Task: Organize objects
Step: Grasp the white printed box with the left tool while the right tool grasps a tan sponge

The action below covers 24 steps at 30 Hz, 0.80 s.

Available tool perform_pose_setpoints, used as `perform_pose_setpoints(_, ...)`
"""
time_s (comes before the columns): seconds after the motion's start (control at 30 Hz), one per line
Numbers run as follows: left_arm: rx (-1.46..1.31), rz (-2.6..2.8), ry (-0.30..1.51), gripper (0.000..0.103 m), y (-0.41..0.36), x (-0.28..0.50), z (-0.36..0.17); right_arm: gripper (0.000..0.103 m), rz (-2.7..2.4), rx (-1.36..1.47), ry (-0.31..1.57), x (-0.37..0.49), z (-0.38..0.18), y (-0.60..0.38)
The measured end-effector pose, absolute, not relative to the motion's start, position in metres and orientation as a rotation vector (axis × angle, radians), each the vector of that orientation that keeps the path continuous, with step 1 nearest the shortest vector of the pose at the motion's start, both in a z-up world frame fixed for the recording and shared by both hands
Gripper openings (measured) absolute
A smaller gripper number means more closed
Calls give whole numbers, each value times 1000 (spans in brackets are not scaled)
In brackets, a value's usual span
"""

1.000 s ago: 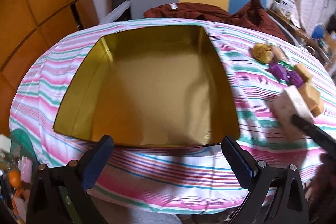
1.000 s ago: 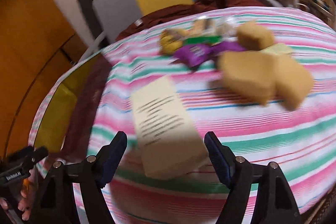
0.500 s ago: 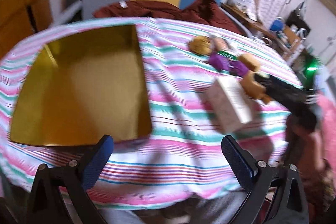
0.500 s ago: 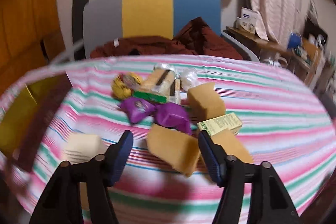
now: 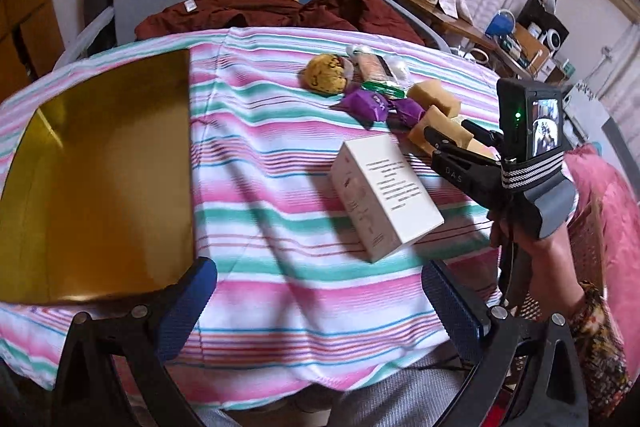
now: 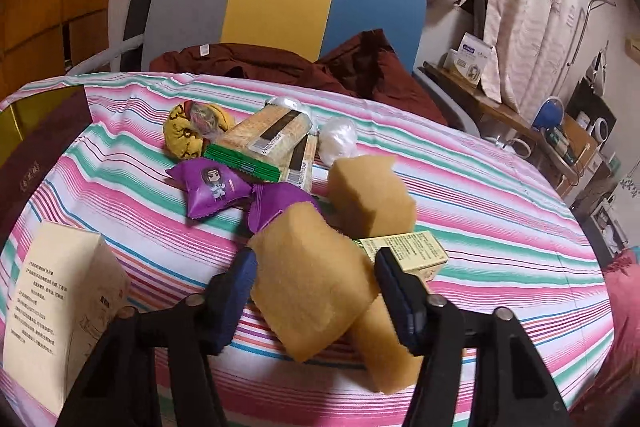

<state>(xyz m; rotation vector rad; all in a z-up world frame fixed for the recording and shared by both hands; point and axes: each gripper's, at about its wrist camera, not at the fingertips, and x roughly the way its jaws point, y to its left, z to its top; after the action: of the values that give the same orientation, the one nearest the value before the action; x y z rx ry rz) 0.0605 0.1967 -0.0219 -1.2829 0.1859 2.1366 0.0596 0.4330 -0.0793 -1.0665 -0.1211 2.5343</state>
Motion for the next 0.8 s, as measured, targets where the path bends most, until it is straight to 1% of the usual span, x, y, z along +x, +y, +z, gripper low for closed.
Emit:
perform_pose_setpoints(0.07,-1262,2133,216,103,207,63,-21,43,2526,-1050,-98,65,-74,433)
perform_pose_setpoints(0.13,-1263,2120,220,103,215,62,-23,37,2528,-1033,-49,69,-69,435)
perform_pose_setpoints(0.2,-1268,2109,208,103,224,60,-25,35,2527,-1012,18,76,-62,437)
perform_pose_setpoints(0.3,-1274,2114,173,103,234,55,-27,30,2523,-1002,63,83,-57,437)
perform_pose_setpoints(0.43,-1289,2105,88,103,249,47,-32,26,2517,-996,78,90,-53,437)
perform_pose_setpoints(0.5,-1291,2101,87,103,257,46,-34,23,2508,-993,78,91,-53,437)
perform_pose_setpoints(0.63,-1278,2108,141,103,273,46,-40,21,2507,-983,105,96,-51,440)
perform_pose_setpoints(0.8,-1260,2114,238,103,287,45,-54,20,2513,-977,136,98,-52,443)
